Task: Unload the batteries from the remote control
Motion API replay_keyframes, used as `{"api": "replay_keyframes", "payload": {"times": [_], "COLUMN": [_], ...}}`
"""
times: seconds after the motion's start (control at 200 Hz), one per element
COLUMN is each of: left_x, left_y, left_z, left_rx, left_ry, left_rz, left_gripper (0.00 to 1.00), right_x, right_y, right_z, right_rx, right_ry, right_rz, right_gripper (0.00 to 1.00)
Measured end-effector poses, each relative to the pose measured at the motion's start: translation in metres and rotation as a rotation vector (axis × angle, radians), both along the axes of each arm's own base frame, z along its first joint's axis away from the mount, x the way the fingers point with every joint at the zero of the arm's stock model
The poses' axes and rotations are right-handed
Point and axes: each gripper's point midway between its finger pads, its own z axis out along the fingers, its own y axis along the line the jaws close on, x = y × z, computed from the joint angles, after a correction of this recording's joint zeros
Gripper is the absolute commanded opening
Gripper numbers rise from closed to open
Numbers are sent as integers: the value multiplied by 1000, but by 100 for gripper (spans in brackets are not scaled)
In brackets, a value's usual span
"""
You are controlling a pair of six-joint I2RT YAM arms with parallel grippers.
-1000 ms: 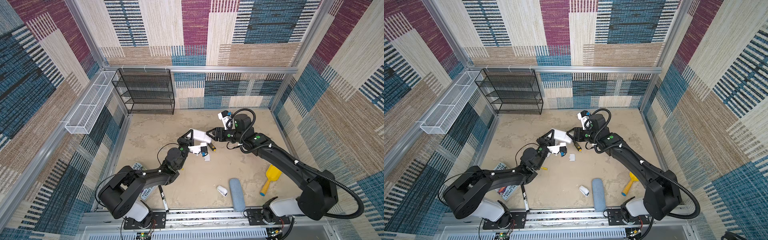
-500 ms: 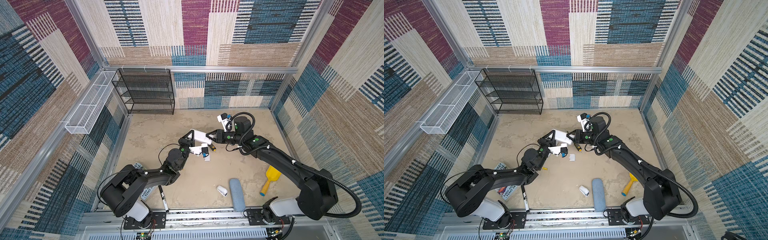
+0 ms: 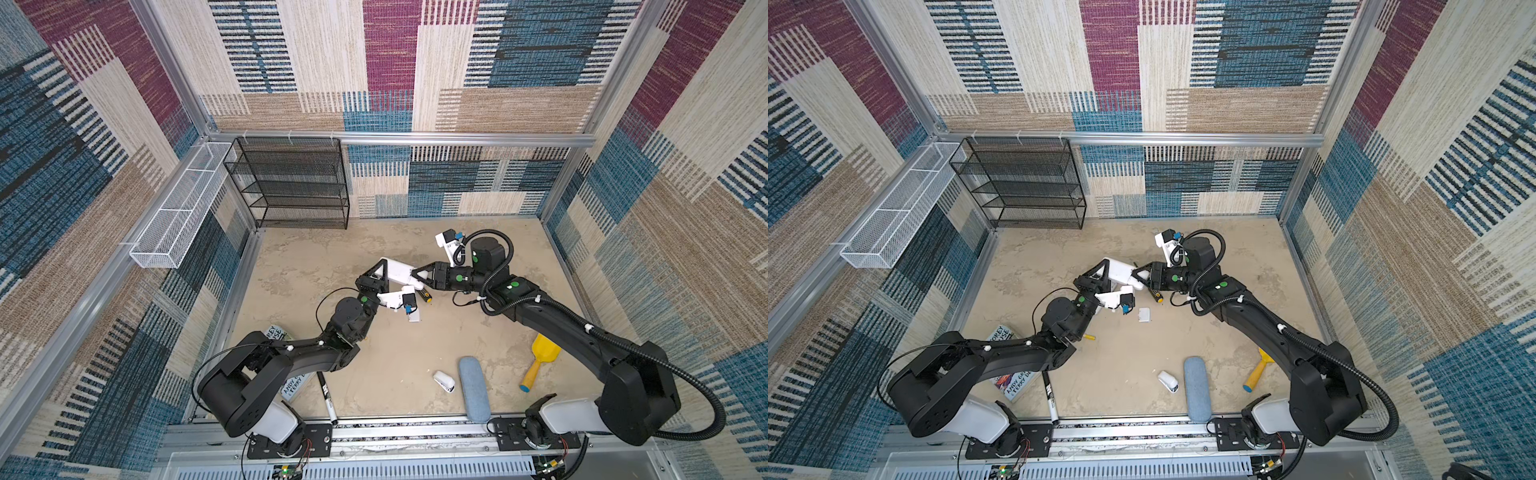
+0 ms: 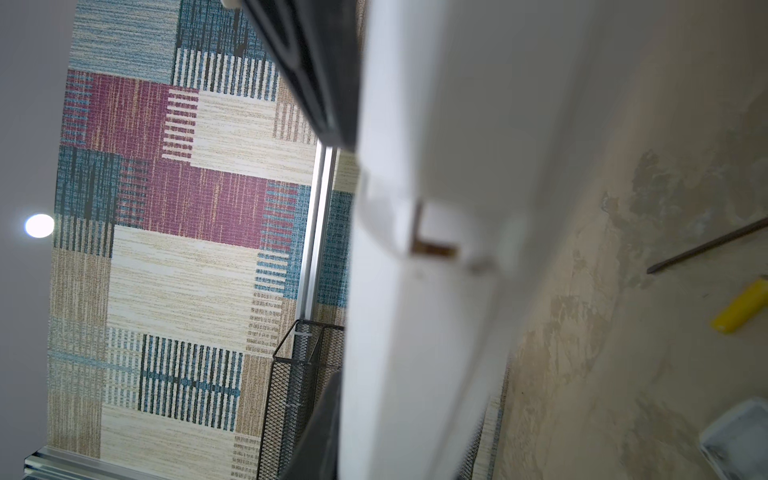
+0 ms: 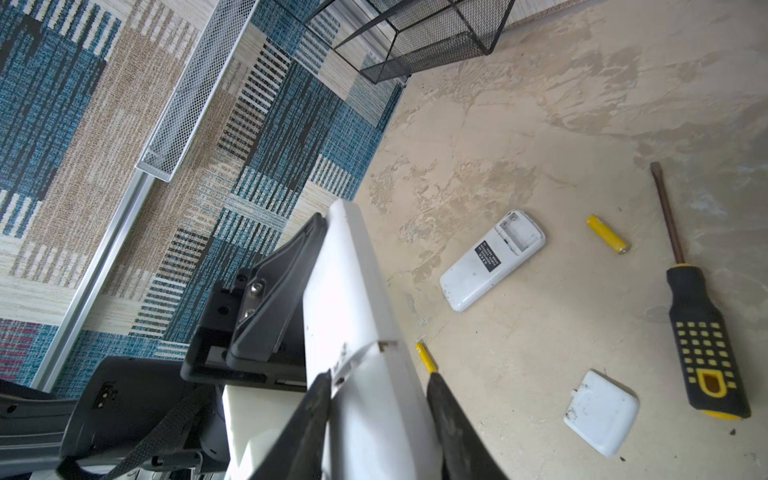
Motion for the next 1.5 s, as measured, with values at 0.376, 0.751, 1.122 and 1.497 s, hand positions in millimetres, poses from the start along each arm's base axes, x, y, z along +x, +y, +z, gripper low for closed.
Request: {"api": "replay_keyframes", "payload": {"times": [0.376, 0.751, 1.122, 1.497], "left_x": [0, 2, 4, 5], "left_y": [2, 4, 10, 10], "left_z": [2, -1, -4, -8], "left_rx": [-14, -14, -13, -3], "left_ry": [-1, 7, 16, 27], "left_rz": [6, 23, 56, 57], "left_gripper": [0, 0, 0, 0], "right_x": [-10, -11, -10, -11], "right_y": [-3, -7, -8, -8], "right_z": [3, 2, 5, 5], "right_rx": [-1, -13, -10, 1], "right_ry": [17, 39, 46, 37], "right_rz": [15, 7, 3, 19], "right_gripper": [49, 39, 25, 16]}}
